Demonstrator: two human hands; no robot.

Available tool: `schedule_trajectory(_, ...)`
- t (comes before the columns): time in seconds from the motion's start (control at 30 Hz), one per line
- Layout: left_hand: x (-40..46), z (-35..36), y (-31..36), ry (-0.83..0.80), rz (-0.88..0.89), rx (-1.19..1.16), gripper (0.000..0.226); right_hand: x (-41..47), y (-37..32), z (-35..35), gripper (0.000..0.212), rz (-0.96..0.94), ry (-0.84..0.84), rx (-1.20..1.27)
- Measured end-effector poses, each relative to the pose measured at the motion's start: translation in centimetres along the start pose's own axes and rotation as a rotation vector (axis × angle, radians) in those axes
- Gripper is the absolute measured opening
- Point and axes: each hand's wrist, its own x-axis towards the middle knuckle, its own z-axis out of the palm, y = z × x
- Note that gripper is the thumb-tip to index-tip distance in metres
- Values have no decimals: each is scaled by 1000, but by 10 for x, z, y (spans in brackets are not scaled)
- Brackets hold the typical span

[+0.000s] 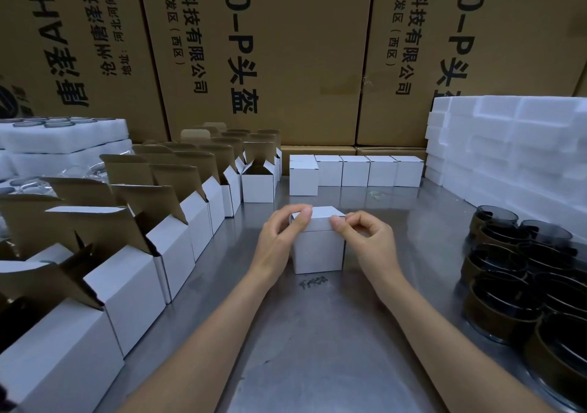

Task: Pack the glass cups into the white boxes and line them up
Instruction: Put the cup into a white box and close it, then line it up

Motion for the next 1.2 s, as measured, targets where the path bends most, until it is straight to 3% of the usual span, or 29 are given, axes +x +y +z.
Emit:
schedule_trajectory(0.17,1,1,0,-7,18,4,36,-3,-5,6,45,63,33,19)
schedule_trajectory(0.43,1,0,-1,-40,14,3,38,-12,-2,17,18,25,167,-160)
schedule_trajectory(0.57,1,1,0,-36,10,-9,44,-13,-3,13,20,-30,220,-260)
schedule_trajectory(0.8,2,0,-2,-20,43,25,34,-18,-4,16,18,-327,91,-603)
schedule_trajectory(0.87,3,0,-4,-24,45,67,26,-17,-3,16,14,-325,80,-655)
schedule_trajectory(1.07,3,4,-6,-78,10,159,32,-13,-1,15,12,-274,100,-696)
schedule_trajectory(1.2,2,6,-8,-101,-5,206,41,-15,2,16,29,-242,35,-798)
